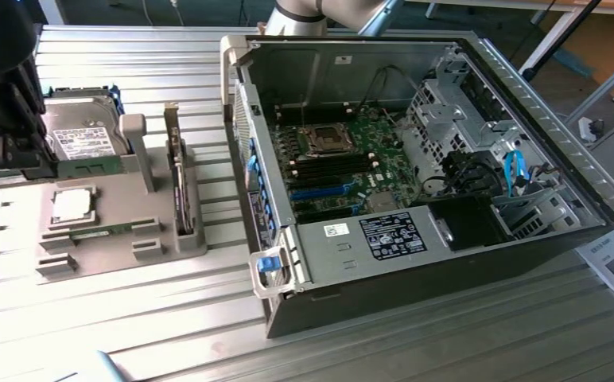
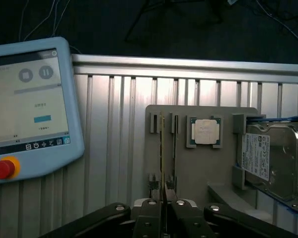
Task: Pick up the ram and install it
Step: 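Pick up the ram and move it above insertion slot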
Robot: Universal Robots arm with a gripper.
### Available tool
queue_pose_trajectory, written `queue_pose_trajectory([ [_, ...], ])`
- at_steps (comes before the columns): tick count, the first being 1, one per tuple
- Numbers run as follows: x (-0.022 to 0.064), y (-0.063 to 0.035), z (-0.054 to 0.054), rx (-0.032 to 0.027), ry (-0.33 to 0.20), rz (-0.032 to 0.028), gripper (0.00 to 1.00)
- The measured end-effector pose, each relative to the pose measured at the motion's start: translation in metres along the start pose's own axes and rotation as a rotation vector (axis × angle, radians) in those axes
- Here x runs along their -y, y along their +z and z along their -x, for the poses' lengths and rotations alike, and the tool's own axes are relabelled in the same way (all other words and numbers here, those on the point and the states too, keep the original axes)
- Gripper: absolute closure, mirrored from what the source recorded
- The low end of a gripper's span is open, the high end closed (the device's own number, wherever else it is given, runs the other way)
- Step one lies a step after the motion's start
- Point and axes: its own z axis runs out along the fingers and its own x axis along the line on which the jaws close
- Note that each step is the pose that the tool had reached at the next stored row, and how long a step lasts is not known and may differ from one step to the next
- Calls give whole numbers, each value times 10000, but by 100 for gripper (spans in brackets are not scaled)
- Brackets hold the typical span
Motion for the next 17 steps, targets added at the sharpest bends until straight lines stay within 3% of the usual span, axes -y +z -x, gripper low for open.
queue_pose_trajectory([
  [3,-5,-103,2,0,0,1,87],
  [10,5,-110,2,-3,-2,3,87],
  [14,223,-118,-7,0,0,0,87],
  [17,337,-122,-11,1,0,-1,87],
])
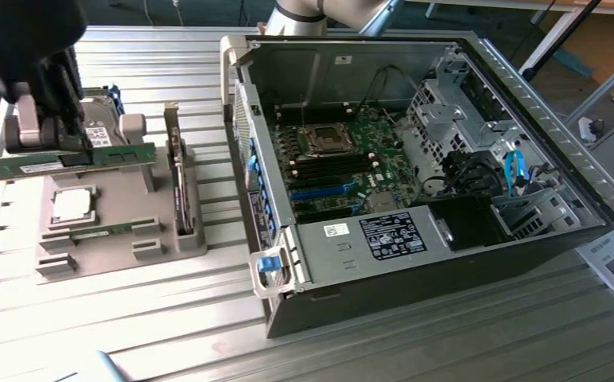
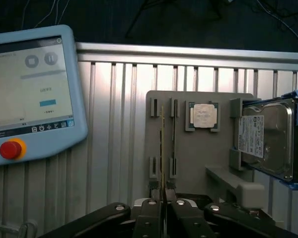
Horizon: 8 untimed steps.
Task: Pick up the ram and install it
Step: 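Pick up the ram and move it above insertion slot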
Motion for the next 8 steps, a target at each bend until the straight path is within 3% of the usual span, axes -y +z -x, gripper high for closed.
queue_pose_trajectory([
  [5,287,-13,-11,-1,0,1,87],
  [8,503,-23,-19,-1,0,1,87],
])
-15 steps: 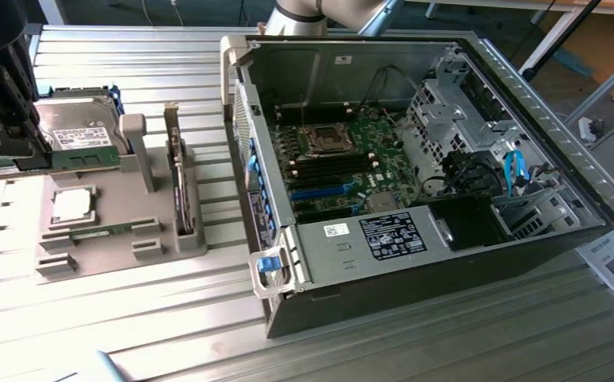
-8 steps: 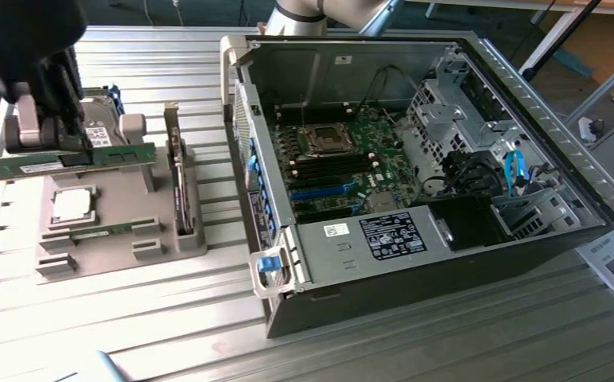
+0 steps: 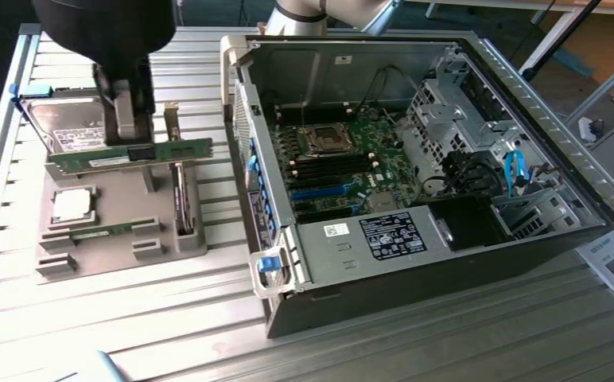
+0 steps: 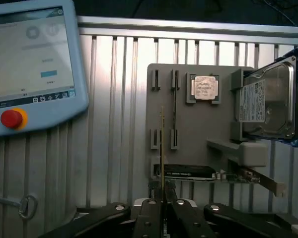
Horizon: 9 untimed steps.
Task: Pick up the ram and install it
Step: 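Pick up the ram and move it above insertion slot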
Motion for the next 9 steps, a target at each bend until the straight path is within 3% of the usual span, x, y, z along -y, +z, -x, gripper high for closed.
queue_pose_trajectory([
  [4,268,-12,-10,0,0,0,87],
  [5,376,-16,-14,1,0,0,87],
  [9,600,-26,-23,1,0,0,87],
])
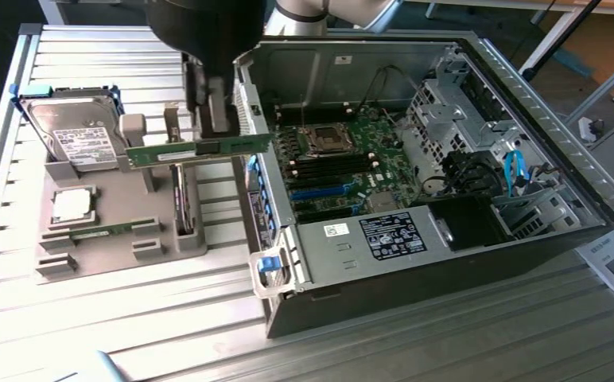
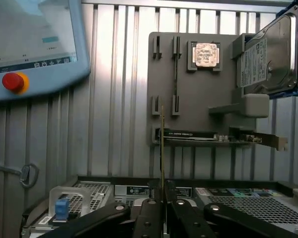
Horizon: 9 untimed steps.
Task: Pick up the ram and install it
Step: 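Pick up the ram and move it above insertion slot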
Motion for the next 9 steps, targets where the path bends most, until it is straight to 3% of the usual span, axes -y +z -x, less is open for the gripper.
queue_pose_trajectory([
  [2,91,-4,-3,0,0,0,87],
  [4,279,-12,-11,0,0,0,87],
  [9,559,-23,-22,-1,0,1,87],
])
